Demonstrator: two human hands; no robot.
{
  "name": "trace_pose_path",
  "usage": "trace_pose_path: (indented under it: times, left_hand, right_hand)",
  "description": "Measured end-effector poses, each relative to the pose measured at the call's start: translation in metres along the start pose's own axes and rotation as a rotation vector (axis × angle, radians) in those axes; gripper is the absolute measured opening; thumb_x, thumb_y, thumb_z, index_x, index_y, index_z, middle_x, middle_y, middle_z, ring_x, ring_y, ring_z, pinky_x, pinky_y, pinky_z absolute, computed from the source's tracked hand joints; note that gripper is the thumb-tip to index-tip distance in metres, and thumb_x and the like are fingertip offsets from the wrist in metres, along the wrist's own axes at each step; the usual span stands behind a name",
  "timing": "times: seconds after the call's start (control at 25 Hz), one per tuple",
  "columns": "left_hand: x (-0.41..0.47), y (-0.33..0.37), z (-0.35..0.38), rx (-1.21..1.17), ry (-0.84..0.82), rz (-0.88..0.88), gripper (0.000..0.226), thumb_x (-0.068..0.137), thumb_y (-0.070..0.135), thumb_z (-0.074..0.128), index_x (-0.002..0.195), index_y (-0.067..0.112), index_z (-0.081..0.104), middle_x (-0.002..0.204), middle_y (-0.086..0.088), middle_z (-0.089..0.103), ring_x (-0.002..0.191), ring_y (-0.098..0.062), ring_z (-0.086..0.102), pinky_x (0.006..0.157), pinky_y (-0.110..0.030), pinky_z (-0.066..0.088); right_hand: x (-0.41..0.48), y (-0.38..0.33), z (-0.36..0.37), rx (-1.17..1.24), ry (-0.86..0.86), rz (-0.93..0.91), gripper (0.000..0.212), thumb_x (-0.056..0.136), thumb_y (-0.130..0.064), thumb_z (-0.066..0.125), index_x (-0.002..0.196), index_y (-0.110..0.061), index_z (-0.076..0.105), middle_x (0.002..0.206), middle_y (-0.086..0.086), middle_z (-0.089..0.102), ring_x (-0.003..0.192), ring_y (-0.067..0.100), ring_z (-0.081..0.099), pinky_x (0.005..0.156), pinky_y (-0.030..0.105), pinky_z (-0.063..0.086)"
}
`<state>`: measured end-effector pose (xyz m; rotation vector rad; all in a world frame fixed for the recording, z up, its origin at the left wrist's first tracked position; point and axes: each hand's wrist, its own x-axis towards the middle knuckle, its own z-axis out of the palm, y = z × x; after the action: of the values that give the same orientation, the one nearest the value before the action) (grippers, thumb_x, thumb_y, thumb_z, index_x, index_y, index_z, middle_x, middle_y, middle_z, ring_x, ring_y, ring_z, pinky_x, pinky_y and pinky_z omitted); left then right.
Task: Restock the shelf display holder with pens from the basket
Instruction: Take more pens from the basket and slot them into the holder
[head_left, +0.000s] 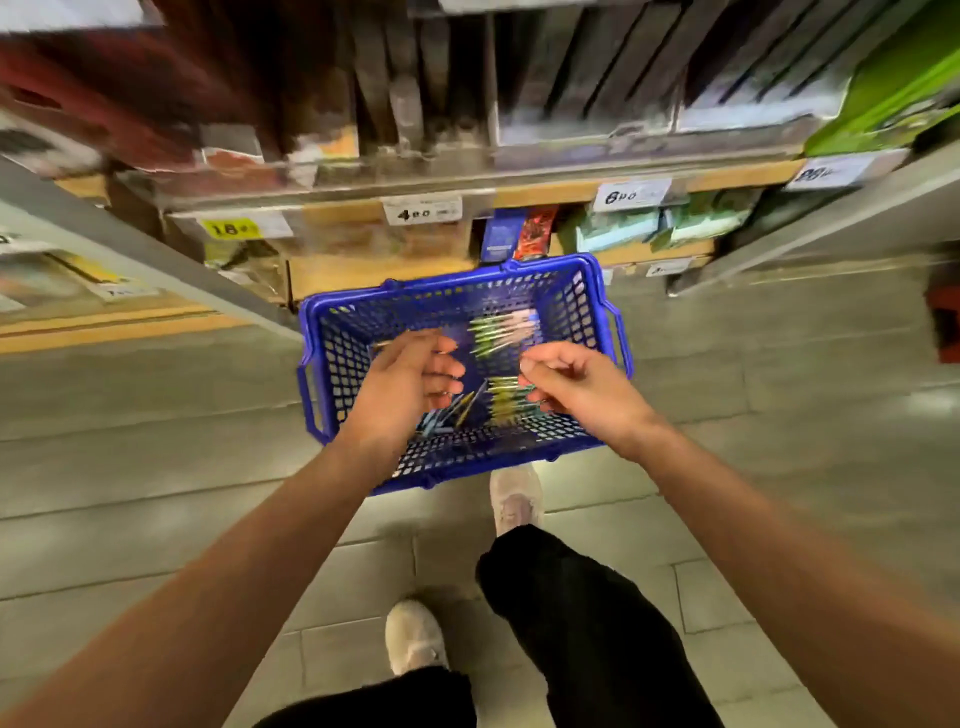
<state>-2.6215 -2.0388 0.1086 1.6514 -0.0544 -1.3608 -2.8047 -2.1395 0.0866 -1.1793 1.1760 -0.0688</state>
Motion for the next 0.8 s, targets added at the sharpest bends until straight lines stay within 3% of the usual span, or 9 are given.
trace_pose_path:
  times: [0.16, 0.4, 0.52, 0.68, 0.8]
  left_hand:
    - [0.085, -0.102, -0.005, -0.02, -0.024, -0.125, 0.031, 0.108, 0.012, 0.039, 0.087, 0.012, 0.062, 0.066, -0.004, 0.066, 0.066, -0.023, 0.059, 0.058, -0.027, 0.047]
    - [0.226, -0.186, -0.009, 0.071, -0.101, -0.179, 0.029, 0.106, 0.012, 0.038, 0.086, 0.013, 0.059, 0.06, -0.002, 0.066, 0.042, -0.007, 0.06, 0.048, -0.018, 0.046]
    - [0.283, -0.205, -0.014, 0.107, -0.055, -0.181, 0.035, 0.107, 0.019, 0.034, 0.08, 0.014, 0.056, 0.047, 0.005, 0.061, 0.038, -0.006, 0.054, 0.044, -0.018, 0.04]
    - [0.309, -0.214, -0.011, 0.124, -0.029, -0.175, 0.033, 0.105, 0.022, 0.037, 0.077, 0.017, 0.055, 0.049, 0.004, 0.06, 0.047, -0.012, 0.052, 0.048, -0.022, 0.037]
    - [0.3, -0.215, -0.009, 0.164, -0.04, -0.163, 0.031, 0.106, 0.024, 0.037, 0.081, 0.017, 0.056, 0.062, 0.0, 0.061, 0.048, -0.012, 0.054, 0.045, -0.019, 0.04]
  right_hand:
    - [0.083, 0.098, 0.007, -0.19, 0.002, 0.017, 0.007, 0.093, -0.019, 0.071, 0.1, -0.021, 0.068, 0.084, -0.003, 0.072, 0.074, 0.011, 0.068, 0.071, 0.021, 0.054]
    - [0.228, 0.179, -0.014, -0.989, -0.087, -0.011, 0.027, 0.095, -0.021, 0.063, 0.117, -0.006, 0.069, 0.123, 0.012, 0.07, 0.115, 0.024, 0.063, 0.103, 0.032, 0.044]
    - [0.281, 0.194, -0.016, -1.389, -0.124, -0.106, 0.031, 0.097, -0.026, 0.057, 0.124, -0.014, 0.068, 0.127, 0.01, 0.068, 0.119, 0.026, 0.062, 0.101, 0.033, 0.046]
    - [0.314, 0.216, -0.006, -1.478, -0.122, -0.264, 0.038, 0.092, -0.018, 0.061, 0.13, -0.017, 0.063, 0.13, 0.011, 0.063, 0.119, 0.031, 0.06, 0.097, 0.034, 0.049]
    - [0.32, 0.229, 0.009, -1.56, -0.121, -0.265, 0.036, 0.094, -0.01, 0.059, 0.13, -0.015, 0.059, 0.128, 0.011, 0.057, 0.103, 0.031, 0.063, 0.077, 0.036, 0.053]
